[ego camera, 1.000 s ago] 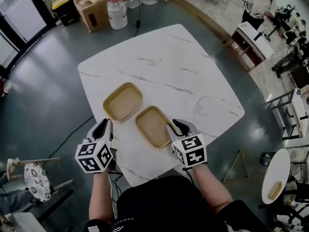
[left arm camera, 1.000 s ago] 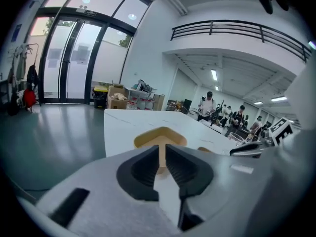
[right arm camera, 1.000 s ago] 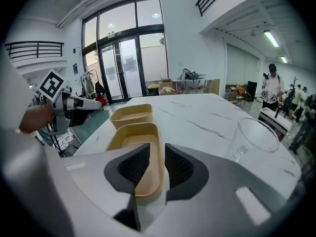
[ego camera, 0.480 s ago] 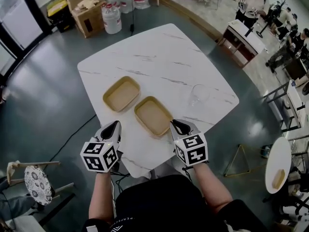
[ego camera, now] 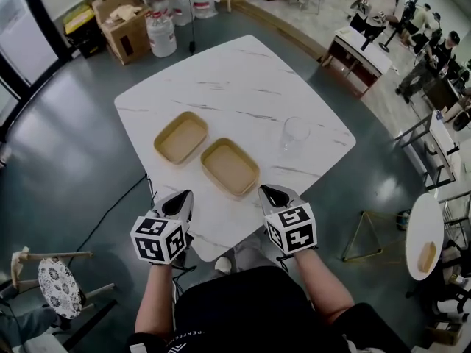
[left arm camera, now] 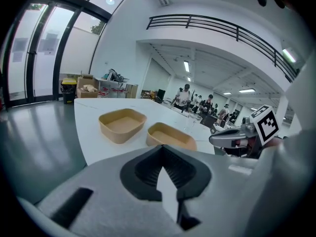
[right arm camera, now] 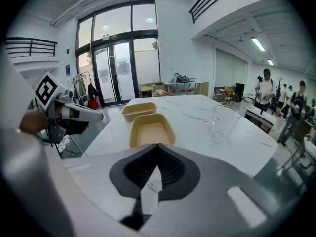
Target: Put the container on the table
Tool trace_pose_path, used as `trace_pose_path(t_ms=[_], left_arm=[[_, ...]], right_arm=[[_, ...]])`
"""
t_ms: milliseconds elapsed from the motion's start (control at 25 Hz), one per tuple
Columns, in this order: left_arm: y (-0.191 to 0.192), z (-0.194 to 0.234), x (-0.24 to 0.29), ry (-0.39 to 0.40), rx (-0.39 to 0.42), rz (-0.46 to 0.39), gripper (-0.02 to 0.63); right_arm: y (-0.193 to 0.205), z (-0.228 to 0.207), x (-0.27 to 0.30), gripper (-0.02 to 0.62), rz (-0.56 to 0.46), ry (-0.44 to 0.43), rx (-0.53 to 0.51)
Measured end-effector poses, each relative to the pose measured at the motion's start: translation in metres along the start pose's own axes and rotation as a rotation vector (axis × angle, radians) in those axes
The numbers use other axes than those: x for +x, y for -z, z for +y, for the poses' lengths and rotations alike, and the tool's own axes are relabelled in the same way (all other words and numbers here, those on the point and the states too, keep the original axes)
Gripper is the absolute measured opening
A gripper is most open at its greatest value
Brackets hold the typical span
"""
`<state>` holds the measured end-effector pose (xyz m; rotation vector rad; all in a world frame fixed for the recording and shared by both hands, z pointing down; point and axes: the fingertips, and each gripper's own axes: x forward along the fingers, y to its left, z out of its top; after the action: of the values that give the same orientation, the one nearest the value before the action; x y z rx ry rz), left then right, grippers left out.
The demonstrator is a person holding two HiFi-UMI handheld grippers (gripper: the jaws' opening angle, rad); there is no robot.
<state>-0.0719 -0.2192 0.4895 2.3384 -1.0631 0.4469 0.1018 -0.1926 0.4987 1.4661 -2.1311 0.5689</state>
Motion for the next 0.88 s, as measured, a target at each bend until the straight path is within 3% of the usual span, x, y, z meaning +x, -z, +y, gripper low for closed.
trace_pose_path(t_ms=[880], left_arm=[[0.042, -0.040, -0.006, 0.073, 0.039, 0.092, -0.002]], right_arm=[[0.032, 0.020, -0.026, -0.002, 0.028, -0.008, 0.011]])
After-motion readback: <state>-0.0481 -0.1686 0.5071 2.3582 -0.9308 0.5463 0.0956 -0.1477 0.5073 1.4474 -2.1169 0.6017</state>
